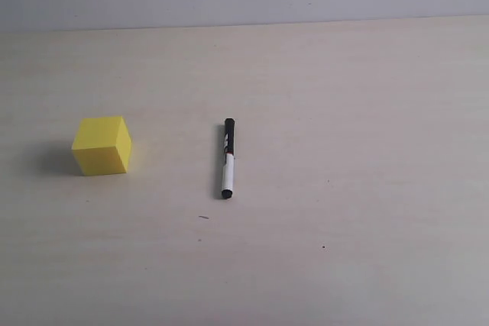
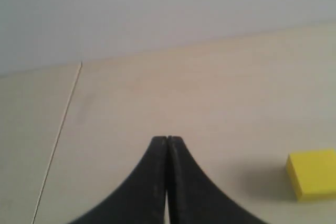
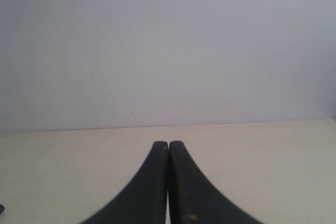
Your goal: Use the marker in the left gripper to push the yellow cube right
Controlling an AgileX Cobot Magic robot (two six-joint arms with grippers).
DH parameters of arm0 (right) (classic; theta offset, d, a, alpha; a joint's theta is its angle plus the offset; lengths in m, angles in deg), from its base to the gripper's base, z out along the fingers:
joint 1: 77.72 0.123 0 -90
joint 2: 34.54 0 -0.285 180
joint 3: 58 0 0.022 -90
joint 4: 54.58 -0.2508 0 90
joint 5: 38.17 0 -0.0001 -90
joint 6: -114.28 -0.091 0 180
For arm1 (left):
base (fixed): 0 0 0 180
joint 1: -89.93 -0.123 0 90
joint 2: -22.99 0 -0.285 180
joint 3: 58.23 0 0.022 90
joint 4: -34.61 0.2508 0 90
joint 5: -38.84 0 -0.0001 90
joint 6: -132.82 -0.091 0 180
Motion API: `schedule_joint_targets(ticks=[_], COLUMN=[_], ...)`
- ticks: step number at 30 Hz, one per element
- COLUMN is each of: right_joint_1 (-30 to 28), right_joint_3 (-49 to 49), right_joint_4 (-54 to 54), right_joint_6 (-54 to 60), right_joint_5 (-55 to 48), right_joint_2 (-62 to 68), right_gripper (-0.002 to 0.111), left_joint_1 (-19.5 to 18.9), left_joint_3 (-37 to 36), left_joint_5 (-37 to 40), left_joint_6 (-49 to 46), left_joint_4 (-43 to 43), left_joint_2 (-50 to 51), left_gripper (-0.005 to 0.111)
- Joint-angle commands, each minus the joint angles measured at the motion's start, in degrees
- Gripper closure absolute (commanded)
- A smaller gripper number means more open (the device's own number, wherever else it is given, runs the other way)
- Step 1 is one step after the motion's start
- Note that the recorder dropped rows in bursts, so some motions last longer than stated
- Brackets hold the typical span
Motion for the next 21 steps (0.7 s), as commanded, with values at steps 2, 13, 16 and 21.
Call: schedule_joint_targets(ticks=[2,13,16,21], right_joint_1=[-0.3,-0.3,-0.3,-0.3], right_joint_3=[-0.3,-0.3,-0.3,-0.3], right_joint_4=[0.1,0.1,0.1,0.1], right_joint_6=[0.1,0.1,0.2,0.2], right_joint_5=[0.3,0.3,0.3,0.3], right_joint_2=[-0.3,-0.3,-0.3,-0.3], right_gripper=[0.108,0.108,0.108,0.108], left_joint_1=[5.4,25.8,28.5,30.0], left_joint_3=[6.1,11.8,13.5,14.1], left_joint_5=[15.2,12.7,9.8,-3.0], left_joint_6=[-1.1,7.1,4.8,6.3], left_joint_4=[-5.7,-10.4,-10.5,-17.6], left_joint_2=[12.1,31.6,34.2,34.9], left_gripper=[0.107,0.107,0.107,0.107])
